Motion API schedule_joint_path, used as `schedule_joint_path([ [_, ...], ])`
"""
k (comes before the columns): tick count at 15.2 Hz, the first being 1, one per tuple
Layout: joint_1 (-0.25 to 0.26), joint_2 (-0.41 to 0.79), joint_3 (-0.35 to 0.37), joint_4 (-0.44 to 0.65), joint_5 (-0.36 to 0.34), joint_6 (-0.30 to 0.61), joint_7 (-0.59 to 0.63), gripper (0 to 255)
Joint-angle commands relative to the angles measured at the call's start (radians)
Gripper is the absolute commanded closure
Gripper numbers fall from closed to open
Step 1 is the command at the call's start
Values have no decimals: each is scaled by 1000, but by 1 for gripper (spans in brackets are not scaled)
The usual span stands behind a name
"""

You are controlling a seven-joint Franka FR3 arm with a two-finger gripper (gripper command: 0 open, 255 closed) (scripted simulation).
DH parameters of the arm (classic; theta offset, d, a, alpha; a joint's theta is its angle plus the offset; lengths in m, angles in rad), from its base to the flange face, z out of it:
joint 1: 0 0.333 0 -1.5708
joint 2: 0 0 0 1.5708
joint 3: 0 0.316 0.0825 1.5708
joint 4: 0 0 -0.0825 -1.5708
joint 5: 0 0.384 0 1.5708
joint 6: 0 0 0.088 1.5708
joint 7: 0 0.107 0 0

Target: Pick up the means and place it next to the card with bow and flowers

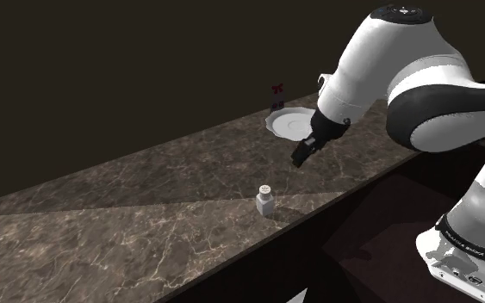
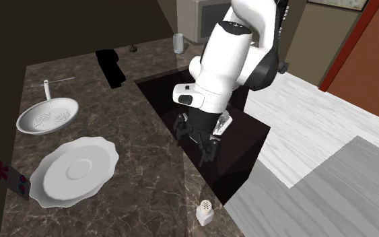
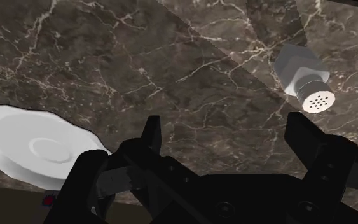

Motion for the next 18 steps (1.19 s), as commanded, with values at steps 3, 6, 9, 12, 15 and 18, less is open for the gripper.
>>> schedule_joint_path([
  [3,-49,137,143,22,-41,135,126,0],
  [6,-122,238,266,52,-115,217,240,0],
  [9,-246,351,427,97,-252,282,394,0],
  [12,-347,422,524,116,-365,319,491,0],
  [15,-437,484,595,123,-477,347,571,0],
  [18,-529,555,666,137,-620,355,673,0],
])
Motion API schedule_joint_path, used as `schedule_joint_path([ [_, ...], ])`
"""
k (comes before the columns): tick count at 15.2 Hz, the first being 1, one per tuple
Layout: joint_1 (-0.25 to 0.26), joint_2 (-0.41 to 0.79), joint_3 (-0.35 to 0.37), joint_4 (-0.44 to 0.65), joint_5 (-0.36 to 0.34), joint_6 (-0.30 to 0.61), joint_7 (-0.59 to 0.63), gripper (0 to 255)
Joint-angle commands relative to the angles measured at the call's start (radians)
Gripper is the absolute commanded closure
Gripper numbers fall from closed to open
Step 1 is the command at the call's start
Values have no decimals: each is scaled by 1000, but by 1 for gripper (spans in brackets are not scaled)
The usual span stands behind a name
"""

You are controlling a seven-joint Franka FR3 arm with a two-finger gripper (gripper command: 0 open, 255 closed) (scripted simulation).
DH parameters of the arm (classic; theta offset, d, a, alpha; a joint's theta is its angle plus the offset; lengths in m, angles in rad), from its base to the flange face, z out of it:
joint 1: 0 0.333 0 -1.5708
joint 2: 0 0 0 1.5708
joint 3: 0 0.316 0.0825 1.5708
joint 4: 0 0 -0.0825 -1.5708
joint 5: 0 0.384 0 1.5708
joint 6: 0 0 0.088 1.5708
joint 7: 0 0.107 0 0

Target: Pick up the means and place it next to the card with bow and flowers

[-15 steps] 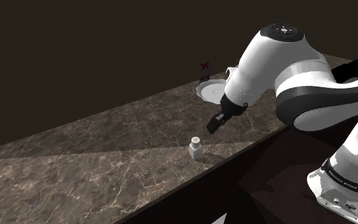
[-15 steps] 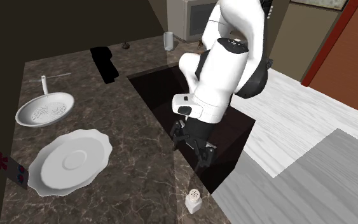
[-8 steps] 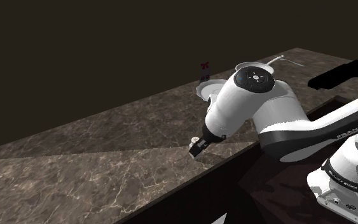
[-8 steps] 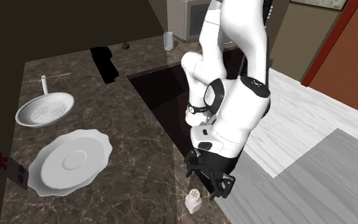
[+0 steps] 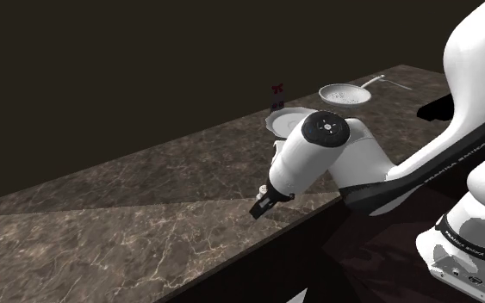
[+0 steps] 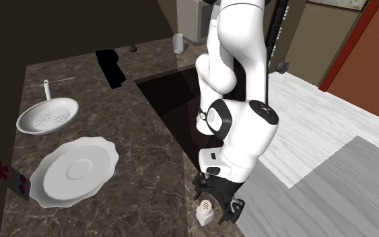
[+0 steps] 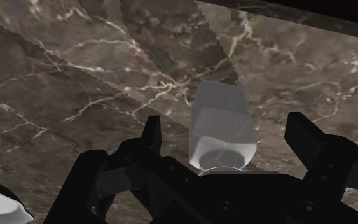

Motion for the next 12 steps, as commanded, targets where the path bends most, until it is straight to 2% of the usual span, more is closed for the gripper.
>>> schedule_joint_path([
  [1,-27,23,21,2,-51,5,38,0],
  [8,-26,23,20,2,-52,5,38,0],
  [9,-26,23,20,2,-52,5,38,255],
  [12,-26,23,20,2,-52,4,38,255],
])
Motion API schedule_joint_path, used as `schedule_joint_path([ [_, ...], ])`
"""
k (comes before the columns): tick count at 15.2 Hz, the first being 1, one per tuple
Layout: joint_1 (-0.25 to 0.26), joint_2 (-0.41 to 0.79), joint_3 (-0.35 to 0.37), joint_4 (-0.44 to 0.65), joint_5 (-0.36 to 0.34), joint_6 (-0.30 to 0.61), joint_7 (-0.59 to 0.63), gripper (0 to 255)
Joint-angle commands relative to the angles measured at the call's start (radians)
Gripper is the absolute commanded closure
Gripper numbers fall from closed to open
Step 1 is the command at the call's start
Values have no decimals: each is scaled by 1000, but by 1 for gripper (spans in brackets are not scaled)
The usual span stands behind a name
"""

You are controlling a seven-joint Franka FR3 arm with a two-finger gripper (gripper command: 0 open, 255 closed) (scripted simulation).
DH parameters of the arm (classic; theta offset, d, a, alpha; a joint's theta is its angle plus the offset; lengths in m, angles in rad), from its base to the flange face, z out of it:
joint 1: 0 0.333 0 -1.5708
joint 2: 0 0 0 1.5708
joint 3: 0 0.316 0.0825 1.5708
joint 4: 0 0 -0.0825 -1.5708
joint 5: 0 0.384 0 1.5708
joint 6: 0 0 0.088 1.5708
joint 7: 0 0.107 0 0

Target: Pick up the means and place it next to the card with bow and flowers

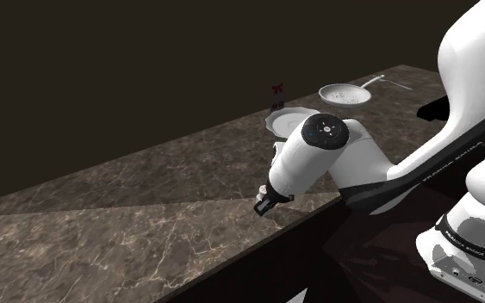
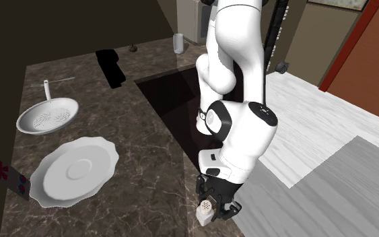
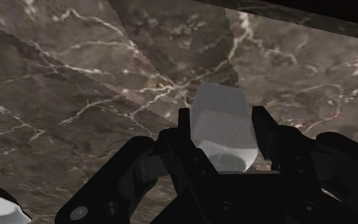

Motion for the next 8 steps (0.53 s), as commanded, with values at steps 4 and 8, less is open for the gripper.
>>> schedule_joint_path([
  [4,0,0,0,0,0,0,0,255],
  [8,52,-48,-43,-3,105,-8,-82,255],
])
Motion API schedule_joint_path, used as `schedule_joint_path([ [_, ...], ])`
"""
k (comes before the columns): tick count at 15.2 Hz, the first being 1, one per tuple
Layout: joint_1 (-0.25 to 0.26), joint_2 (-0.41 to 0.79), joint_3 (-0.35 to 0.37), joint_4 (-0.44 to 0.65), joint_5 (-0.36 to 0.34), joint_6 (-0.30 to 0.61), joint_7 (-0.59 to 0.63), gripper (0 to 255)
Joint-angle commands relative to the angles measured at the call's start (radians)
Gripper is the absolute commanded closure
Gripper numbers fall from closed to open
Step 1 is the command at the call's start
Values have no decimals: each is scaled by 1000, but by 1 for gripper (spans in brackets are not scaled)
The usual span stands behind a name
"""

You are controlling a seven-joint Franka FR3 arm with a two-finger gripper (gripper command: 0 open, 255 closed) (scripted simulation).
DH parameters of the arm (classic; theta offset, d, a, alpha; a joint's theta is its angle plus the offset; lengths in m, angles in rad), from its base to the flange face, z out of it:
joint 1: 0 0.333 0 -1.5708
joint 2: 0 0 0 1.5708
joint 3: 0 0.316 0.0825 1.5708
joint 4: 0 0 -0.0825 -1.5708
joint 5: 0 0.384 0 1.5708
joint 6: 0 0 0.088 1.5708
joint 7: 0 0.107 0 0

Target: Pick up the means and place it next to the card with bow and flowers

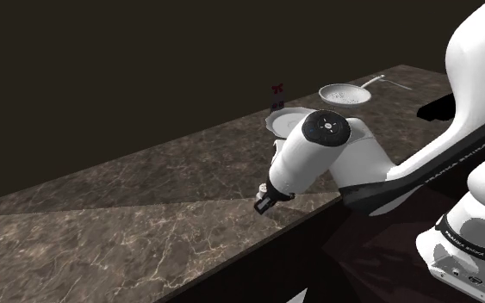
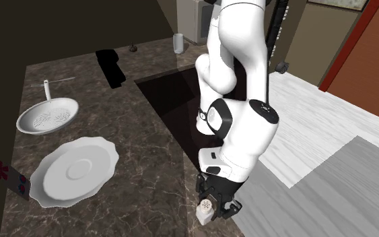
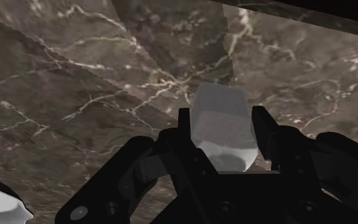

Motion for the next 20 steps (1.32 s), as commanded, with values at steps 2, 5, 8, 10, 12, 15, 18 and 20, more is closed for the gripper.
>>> schedule_joint_path([
  [2,69,-53,-60,2,118,-21,-93,255],
  [5,132,-98,-117,10,204,-53,-165,255],
  [8,182,-136,-165,21,268,-90,-221,255],
  [10,209,-159,-192,31,302,-116,-252,255],
  [12,232,-180,-217,41,331,-143,-279,255],
  [15,261,-208,-249,59,365,-184,-313,255],
  [18,283,-233,-277,79,392,-225,-342,255],
  [20,296,-248,-294,94,407,-253,-359,255],
])
